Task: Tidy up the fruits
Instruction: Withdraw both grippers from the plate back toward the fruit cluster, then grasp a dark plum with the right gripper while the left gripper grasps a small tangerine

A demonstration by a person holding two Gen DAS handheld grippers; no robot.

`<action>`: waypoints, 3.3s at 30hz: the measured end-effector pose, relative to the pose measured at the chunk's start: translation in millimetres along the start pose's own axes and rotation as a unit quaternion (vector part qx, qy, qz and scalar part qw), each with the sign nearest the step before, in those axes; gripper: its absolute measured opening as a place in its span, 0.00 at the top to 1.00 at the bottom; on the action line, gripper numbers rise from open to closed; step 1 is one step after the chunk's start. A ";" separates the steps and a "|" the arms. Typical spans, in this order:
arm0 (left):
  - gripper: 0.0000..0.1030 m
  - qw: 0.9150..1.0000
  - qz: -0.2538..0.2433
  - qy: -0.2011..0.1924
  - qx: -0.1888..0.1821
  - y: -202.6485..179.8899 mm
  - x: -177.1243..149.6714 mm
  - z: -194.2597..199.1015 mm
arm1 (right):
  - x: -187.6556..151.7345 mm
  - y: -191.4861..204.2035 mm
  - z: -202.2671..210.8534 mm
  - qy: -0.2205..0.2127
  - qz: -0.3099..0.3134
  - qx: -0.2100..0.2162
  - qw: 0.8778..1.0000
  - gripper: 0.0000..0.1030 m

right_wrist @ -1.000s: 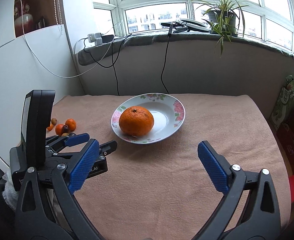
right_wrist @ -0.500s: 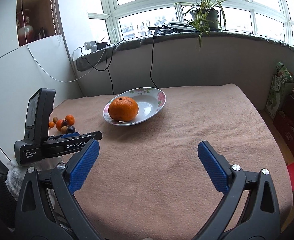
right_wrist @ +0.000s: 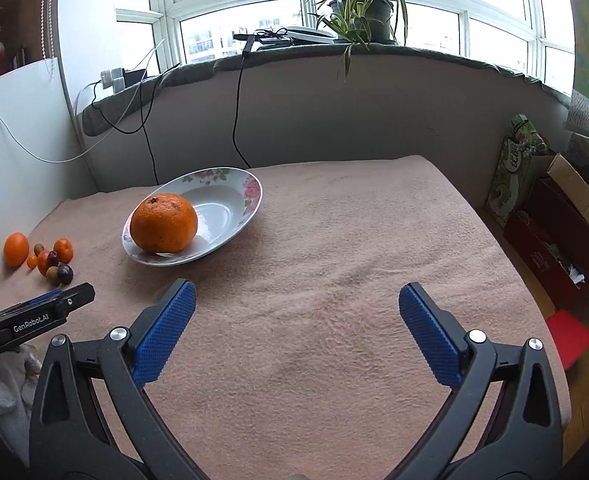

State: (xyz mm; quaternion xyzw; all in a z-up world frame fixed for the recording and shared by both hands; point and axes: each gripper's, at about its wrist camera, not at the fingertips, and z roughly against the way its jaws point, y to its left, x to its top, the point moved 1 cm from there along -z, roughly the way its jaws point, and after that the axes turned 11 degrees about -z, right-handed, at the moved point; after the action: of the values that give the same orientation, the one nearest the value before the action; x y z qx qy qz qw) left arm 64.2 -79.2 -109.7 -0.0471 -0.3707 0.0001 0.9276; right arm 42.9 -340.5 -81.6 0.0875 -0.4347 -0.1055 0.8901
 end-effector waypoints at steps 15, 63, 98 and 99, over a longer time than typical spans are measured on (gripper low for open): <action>0.30 1.000 0.002 -0.011 0.027 67.1 -8.7 14.7 | 1.7 18.1 -30.7 0.035 0.051 0.022 0.998 0.00; 0.64 0.992 0.038 0.020 -0.120 173.6 21.4 -17.1 | -56.4 282.0 -131.5 0.263 0.209 0.276 0.900 0.55; 0.65 0.990 0.013 -0.019 -0.136 144.2 38.1 5.3 | -29.6 244.6 -97.3 0.224 0.171 0.280 0.918 0.73; 0.65 0.990 0.011 -0.020 -0.140 139.6 40.5 4.8 | -23.9 239.2 -94.1 0.218 0.164 0.279 0.921 0.73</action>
State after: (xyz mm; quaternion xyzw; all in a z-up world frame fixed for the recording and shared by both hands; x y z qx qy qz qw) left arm 95.2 61.7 -90.6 -0.1801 -0.3847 -0.0406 0.9044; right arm 129.9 -97.9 -97.6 0.2805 -0.2500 0.1896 0.9071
